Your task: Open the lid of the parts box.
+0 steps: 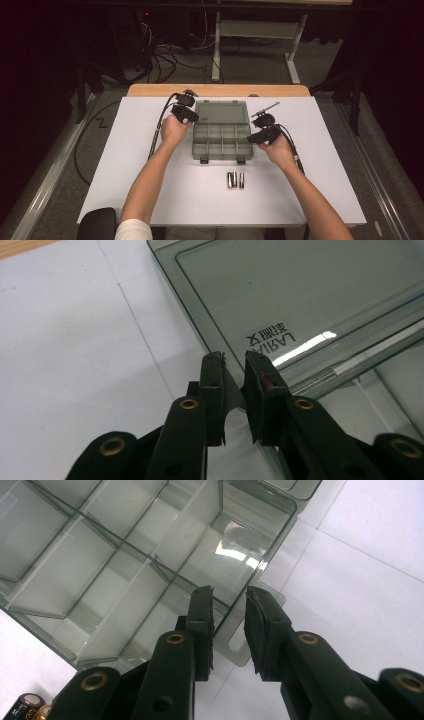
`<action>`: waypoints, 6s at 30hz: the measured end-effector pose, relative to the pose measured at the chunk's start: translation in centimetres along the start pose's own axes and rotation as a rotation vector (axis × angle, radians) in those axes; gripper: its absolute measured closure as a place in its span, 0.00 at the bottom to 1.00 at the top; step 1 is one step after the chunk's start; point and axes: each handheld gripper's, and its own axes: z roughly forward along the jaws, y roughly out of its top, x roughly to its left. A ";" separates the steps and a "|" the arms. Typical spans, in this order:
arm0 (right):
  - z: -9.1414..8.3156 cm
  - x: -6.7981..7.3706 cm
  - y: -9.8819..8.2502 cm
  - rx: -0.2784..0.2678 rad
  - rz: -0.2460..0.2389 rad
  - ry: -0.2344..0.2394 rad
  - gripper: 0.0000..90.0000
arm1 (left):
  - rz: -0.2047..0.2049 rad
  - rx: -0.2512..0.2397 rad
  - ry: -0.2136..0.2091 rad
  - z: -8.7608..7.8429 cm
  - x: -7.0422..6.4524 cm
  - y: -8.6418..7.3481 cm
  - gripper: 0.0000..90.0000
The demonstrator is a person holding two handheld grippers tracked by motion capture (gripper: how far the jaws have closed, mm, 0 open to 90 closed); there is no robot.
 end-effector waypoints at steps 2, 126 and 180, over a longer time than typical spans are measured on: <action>0.0 0.0 0.0 0.002 0.001 -0.002 0.84 | 0.002 0.001 0.000 0.0 0.0 0.0 0.87; -5.9 -0.9 -7.8 -0.427 -0.029 0.042 0.53 | 0.069 -0.293 -0.102 -10.3 -1.0 -10.9 0.40; -8.4 -1.2 -19.8 -0.794 0.002 0.009 0.43 | 0.110 -0.513 -0.075 -12.5 -1.6 -19.6 0.37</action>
